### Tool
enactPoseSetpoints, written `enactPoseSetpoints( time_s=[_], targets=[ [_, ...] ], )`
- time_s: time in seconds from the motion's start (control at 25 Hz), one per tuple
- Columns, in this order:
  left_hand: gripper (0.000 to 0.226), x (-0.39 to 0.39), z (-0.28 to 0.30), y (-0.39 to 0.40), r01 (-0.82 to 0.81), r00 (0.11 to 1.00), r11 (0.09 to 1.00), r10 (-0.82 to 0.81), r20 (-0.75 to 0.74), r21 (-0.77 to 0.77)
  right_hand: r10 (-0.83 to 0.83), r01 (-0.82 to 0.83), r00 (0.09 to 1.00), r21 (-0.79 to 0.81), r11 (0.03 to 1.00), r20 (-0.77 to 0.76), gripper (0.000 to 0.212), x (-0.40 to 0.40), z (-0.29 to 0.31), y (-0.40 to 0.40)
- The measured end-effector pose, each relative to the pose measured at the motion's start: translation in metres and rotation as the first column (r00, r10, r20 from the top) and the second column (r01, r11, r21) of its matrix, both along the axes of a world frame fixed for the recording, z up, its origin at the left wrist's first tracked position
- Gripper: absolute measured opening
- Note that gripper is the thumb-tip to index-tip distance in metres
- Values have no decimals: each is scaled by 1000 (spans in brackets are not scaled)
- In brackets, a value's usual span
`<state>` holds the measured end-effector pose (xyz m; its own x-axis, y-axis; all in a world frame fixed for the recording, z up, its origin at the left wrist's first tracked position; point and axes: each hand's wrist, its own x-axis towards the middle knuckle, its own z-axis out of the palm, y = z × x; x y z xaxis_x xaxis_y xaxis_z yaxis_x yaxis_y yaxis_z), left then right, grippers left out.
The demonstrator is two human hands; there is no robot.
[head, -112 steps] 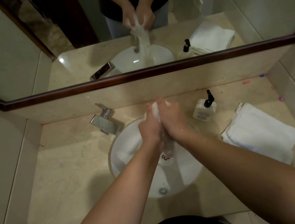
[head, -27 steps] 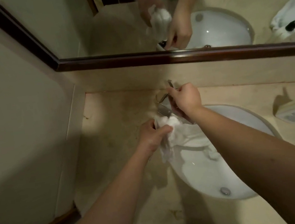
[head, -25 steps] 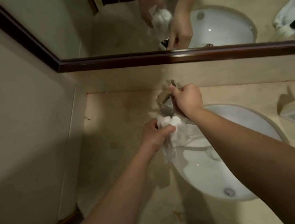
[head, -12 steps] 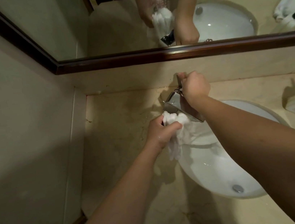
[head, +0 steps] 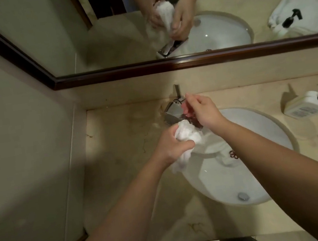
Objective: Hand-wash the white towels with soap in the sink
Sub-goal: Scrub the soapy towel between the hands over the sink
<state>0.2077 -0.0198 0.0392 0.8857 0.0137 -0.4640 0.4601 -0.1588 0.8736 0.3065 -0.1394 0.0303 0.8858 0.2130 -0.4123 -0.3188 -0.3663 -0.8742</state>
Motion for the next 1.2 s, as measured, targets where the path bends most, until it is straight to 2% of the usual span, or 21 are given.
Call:
enactPoseSetpoints(
  time_s=[0.04, 0.12, 0.2, 0.32, 0.4, 0.56, 0.64, 0.72, 0.76, 0.92, 1.08, 1.2],
  targets=[
    [37, 1, 13, -6, 75, 997, 997, -76, 32, 17, 45, -43, 997, 41, 998, -67, 52, -10, 11, -11],
    [32, 3, 38, -17, 195, 977, 981, -196, 83, 11, 151, -154, 978, -10, 988, -146, 55, -24, 30, -34],
    [39, 4, 60, -27, 261, 959, 965, -261, 112, 19, 134, -149, 975, -77, 986, -175, 58, -33, 50, -57],
    [28, 6, 80, -43, 245, 952, 953, -271, 140, 177, 120, -125, 991, -90, 988, -60, 39, -42, 76, -96],
    [28, 4, 86, -53, 207, 958, 952, -244, 149, 227, 106, -105, 994, -80, 991, -2, 28, -45, 88, -122],
    [28, -3, 92, -79, 163, 972, 938, -205, 112, 305, 70, -71, 995, 24, 997, 69, 21, -58, 117, -158],
    [25, -1, 104, -100, 149, 976, 955, -183, 115, 255, 63, -71, 988, 59, 996, 141, 21, -61, 130, -168],
    [14, 2, 121, -125, 65, 988, 994, -76, 135, 85, 74, -89, 981, 75, 993, 180, 22, -60, 144, -177],
    [17, 2, 127, -137, 22, 988, 999, -27, 154, 29, 82, -100, 978, 88, 991, 191, 22, -58, 148, -182],
    [22, 1, 140, -176, -73, 973, 995, 86, 214, -67, 74, -98, 987, 165, 981, 144, 28, -51, 151, -208],
    [23, 6, 158, -214, -100, 949, 985, 136, 284, -139, 228, -243, 947, 37, 969, 227, 52, -41, 141, -233],
    [27, 10, 165, -224, -159, 932, 962, 221, 288, -223, 262, -256, 951, -60, 965, 165, 44, -36, 131, -246]
  ],
)
